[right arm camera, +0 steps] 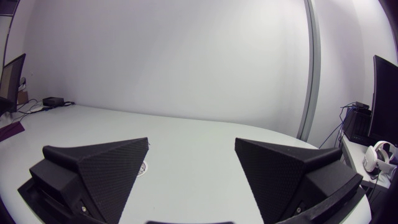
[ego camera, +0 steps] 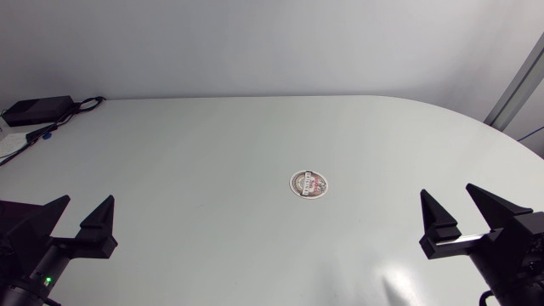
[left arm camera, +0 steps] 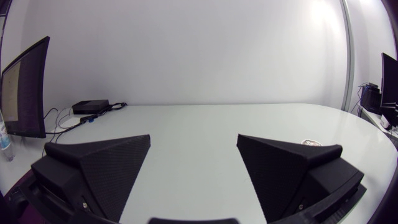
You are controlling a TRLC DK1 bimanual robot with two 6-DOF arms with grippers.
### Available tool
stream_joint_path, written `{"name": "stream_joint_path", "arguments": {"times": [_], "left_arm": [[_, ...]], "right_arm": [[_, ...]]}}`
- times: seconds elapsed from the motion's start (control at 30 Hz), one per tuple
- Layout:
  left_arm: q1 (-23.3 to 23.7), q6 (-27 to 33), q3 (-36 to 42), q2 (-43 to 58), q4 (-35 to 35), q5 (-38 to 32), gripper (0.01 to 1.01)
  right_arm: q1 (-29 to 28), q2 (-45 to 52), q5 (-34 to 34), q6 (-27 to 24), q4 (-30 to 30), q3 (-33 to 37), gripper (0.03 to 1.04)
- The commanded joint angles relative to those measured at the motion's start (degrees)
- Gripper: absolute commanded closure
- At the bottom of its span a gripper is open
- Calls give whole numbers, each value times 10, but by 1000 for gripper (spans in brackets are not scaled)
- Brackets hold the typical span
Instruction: Turn the coaster over.
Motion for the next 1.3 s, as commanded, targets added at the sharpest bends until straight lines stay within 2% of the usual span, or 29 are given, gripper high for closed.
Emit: {"name": "stream_joint_path", "arguments": {"times": [0.0,0.23,0.5,0.67,0.83,0.97,1.07,1.13,1.2,1.27], "left_arm": [[-4,-1,29,-11,-8,0,52],[-3,0,104,7,-21,0,52],[-3,-3,189,118,-26,0,52],[-32,-10,242,218,-26,0,54],[-36,-22,289,363,-33,2,54],[-37,-41,320,454,-55,42,54],[-39,-62,336,500,-68,70,56],[-45,-41,353,536,-76,76,64],[-58,-10,379,594,-89,77,74],[-61,-4,406,651,-105,88,74]], "right_arm": [[5,-4,3,5,-1,6,59],[12,11,2,5,-20,79,59],[19,126,0,6,-30,170,59],[38,245,-3,7,-31,241,59],[37,378,-15,14,-35,293,59],[31,460,-51,40,-35,324,59],[24,519,-112,60,-56,354,59],[5,562,-146,77,-56,372,59],[5,606,-158,77,-66,389,59],[5,636,-176,77,-62,392,59]]}}
